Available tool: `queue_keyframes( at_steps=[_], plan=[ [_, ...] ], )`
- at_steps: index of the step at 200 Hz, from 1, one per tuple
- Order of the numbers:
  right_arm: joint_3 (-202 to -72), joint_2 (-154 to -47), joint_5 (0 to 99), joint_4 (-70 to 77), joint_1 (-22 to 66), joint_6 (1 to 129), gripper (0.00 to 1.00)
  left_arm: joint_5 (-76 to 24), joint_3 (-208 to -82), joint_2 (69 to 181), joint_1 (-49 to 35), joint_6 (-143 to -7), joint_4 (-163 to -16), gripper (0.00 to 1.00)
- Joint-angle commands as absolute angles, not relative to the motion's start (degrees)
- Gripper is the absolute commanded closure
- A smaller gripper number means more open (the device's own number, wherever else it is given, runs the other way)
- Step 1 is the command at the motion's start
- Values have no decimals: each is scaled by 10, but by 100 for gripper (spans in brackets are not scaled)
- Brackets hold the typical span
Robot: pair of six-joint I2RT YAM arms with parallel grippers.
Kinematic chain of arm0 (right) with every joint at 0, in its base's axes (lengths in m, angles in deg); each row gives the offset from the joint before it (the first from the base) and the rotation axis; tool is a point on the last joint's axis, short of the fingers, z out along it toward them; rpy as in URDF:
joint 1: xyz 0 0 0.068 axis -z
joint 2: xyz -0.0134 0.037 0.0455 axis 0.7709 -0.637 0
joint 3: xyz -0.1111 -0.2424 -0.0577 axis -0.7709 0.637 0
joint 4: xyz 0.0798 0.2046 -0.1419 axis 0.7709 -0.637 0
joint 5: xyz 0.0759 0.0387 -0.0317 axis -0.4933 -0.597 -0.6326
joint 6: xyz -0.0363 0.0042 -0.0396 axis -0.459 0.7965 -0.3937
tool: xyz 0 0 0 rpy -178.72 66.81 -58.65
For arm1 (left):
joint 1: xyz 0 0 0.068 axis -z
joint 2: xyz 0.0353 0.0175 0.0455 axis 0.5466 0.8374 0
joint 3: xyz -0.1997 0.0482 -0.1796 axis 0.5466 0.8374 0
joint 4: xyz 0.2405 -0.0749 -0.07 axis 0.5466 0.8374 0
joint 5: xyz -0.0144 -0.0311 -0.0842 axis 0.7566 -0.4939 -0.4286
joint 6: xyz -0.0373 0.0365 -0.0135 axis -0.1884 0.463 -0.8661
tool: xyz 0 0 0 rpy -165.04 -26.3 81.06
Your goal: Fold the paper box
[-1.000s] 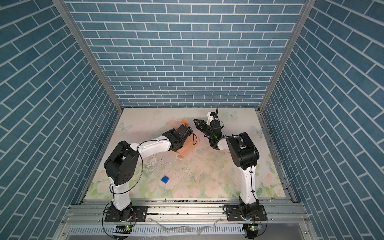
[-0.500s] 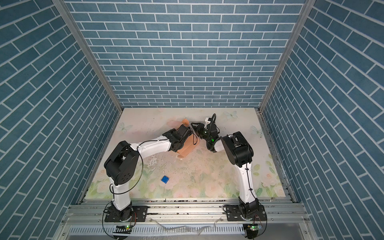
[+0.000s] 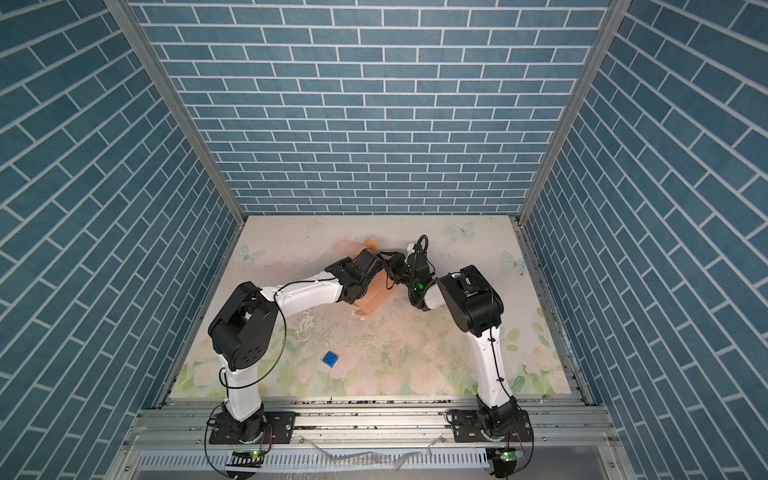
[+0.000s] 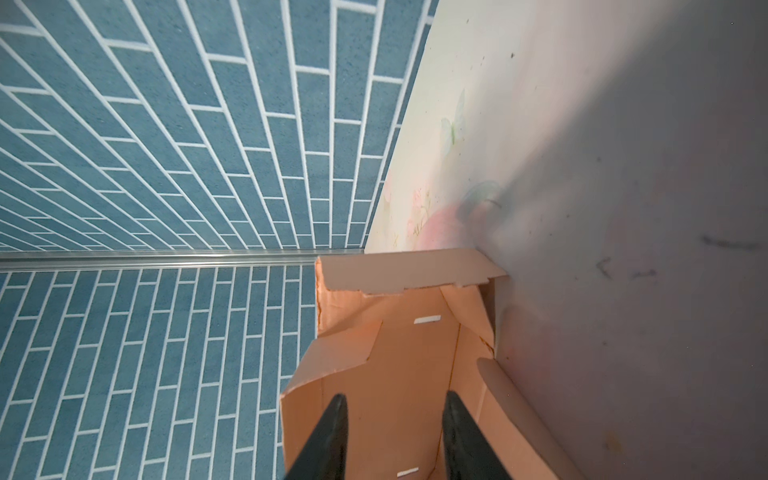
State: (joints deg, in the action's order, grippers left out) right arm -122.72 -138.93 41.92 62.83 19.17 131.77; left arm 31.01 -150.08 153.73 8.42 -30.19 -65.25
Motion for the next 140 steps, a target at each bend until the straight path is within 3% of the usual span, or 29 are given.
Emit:
queue_keyframes(
  at_steps=[1,140],
  plan=[
    [-1217,-1358,438,642,182,1338,61,290,-1496,1540,87,-301,-635,94],
    [-1295,-1441,454,561,176,1375,58,285,-1495,1535,89,-306,-633,94]
  ],
)
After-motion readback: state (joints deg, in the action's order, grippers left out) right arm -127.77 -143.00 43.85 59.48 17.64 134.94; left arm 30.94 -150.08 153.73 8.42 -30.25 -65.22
